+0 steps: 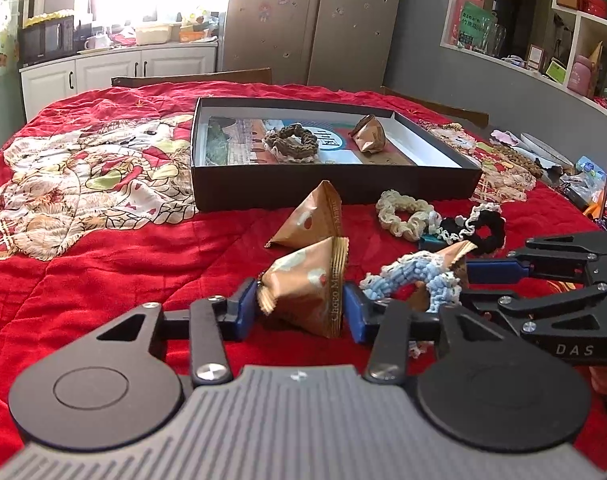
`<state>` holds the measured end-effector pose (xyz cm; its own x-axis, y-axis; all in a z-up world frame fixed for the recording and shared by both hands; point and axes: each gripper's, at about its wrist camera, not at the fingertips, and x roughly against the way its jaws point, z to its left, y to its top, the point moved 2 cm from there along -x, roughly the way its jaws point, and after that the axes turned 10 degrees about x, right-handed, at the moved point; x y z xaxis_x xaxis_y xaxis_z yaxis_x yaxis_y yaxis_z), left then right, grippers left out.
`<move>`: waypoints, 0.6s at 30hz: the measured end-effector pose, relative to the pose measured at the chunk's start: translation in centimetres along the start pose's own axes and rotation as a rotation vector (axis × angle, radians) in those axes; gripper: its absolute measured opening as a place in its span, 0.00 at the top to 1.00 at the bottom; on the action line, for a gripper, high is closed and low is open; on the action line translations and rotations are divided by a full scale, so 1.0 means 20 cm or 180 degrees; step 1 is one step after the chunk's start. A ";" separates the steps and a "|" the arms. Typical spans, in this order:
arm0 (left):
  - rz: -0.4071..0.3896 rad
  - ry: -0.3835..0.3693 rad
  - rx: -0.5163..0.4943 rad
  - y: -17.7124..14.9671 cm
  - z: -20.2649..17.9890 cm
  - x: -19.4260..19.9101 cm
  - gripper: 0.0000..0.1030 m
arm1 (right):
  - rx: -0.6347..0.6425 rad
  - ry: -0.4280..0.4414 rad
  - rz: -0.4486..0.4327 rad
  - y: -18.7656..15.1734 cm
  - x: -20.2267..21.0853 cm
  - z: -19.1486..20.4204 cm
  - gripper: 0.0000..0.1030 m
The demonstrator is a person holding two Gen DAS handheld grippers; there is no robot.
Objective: Organize objects
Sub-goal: 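Grasp a gold foil packet with the left tool while the right tool grasps a brown paper packet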
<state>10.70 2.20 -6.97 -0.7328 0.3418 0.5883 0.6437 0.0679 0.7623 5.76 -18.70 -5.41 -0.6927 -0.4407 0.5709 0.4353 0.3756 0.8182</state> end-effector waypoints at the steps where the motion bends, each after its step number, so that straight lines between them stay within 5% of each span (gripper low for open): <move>1: -0.0003 -0.0001 0.0002 0.00 0.00 0.00 0.56 | -0.0002 0.0003 -0.0003 0.00 0.00 0.00 0.71; 18: -0.0007 0.0005 0.0021 0.00 0.01 0.01 0.66 | -0.0058 -0.0005 -0.0063 0.00 0.04 -0.01 0.80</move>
<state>10.62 2.41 -6.82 -0.7345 0.3402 0.5872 0.6436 0.0747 0.7617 5.31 -19.30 -4.85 -0.7023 -0.4467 0.5544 0.4318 0.3519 0.8305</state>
